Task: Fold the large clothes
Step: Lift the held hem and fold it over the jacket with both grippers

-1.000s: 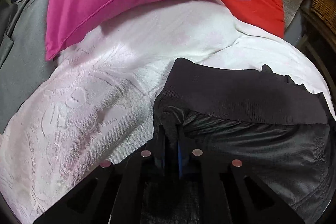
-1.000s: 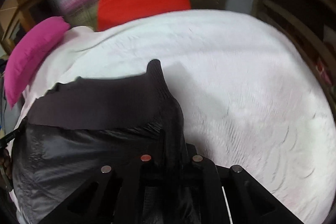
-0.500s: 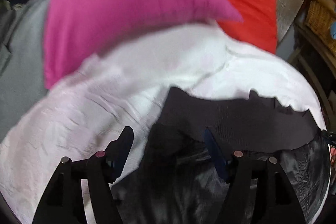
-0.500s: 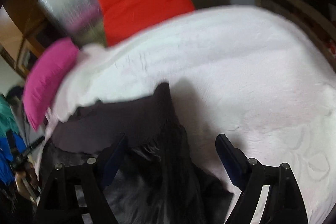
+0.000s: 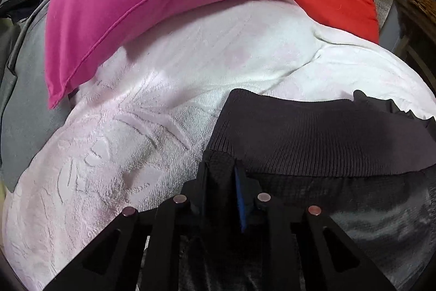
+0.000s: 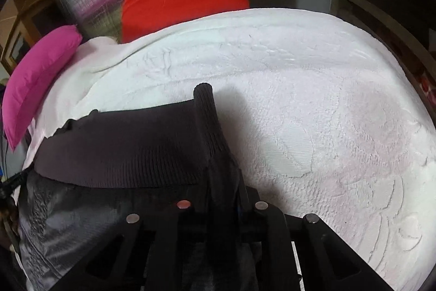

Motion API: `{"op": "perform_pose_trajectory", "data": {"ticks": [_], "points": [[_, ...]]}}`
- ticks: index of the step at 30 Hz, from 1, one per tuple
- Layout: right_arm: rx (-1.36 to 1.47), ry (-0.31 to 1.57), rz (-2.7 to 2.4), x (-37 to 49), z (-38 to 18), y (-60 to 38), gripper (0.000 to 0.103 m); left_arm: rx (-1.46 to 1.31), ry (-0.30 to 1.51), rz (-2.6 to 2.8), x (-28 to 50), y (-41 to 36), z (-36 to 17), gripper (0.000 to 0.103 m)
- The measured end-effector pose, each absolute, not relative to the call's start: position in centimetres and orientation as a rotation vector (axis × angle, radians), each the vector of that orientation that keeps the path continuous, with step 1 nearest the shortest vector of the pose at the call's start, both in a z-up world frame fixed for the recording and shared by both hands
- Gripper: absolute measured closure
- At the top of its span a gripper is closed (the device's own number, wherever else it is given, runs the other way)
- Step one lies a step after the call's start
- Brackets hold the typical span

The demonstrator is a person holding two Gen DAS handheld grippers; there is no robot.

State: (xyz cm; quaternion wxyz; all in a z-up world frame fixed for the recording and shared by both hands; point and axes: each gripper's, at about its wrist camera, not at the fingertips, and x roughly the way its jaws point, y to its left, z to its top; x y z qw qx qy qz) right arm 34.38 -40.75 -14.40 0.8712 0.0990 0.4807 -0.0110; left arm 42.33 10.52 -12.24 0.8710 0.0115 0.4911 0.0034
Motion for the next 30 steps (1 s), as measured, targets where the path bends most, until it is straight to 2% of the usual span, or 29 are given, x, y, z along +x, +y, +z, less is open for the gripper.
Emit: {"op": "perform_pose_trajectory", "data": {"ticks": [14,17,18,19,20,21,27,30], "points": [[0.237,0.993,-0.043,33.6,-14.3,-41.0,0.079,0.037,1.010,0.015,42.3,10.5,-12.6,0.079],[0.294,0.996,-0.028,33.3,-14.3,-41.7,0.071,0.033,1.014,0.020,42.3,10.6,-12.6,0.074],[0.331,1.002,-0.013,33.2,-14.1,-42.0,0.064,0.028,1.018,0.021,42.4,10.7,-12.4,0.065],[0.357,1.005,-0.018,32.9,-13.6,-42.4,0.047,0.024,1.021,0.031,42.4,10.9,-12.2,0.056],[0.361,1.001,-0.040,32.4,-13.1,-42.5,0.034,0.011,1.027,0.044,42.2,11.4,-11.6,0.040],[0.351,0.964,-0.070,31.4,-11.8,-42.7,0.023,-0.012,1.030,0.047,41.8,11.9,-10.8,0.036],[0.298,0.810,-0.037,24.8,-5.9,-40.9,0.022,-0.102,0.894,0.038,35.0,13.7,-5.1,0.032],[0.259,0.795,0.023,21.8,-5.7,-38.1,0.021,-0.083,0.839,-0.013,30.3,11.9,-4.0,0.030]]}}
